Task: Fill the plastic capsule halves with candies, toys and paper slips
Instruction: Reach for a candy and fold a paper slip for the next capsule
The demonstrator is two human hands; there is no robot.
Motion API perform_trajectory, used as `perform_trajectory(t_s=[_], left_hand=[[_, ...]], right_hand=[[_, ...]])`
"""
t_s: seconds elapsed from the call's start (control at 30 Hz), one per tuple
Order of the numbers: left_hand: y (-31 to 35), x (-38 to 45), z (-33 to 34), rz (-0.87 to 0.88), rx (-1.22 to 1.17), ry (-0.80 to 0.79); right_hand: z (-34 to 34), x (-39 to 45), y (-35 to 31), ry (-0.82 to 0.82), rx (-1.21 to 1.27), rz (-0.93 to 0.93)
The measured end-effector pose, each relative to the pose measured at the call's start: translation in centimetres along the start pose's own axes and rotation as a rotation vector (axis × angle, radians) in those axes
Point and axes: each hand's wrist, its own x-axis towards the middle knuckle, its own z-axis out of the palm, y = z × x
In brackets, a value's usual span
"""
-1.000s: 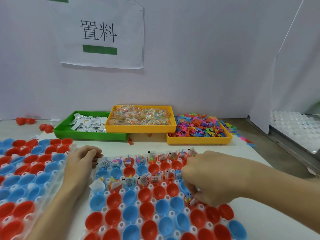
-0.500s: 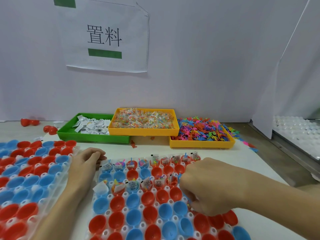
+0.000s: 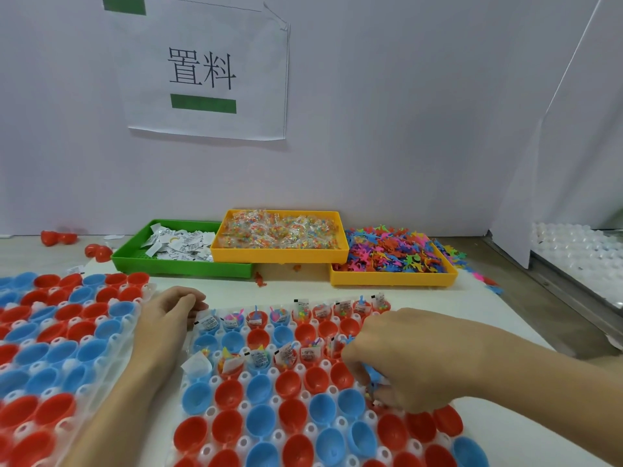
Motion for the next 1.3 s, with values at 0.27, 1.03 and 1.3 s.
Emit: perform_trajectory(t_s=[0.27,1.03,1.3], left_hand=[[0.2,-0.1,0.1,-0.011,0.015,0.007],[0.8,-1.1,-0.8,-0.073,0.18,0.051],[0.8,-0.2,-1.5,-0.239,-0.101,-0.042]], right_hand=[[0.9,0.9,0.2,-0.004,-0.05,-0.052],[2.6,10.7,15.2,0.569,0.366,0.509],[2.2,12.4,15.7,0.621,0.387,0.535]])
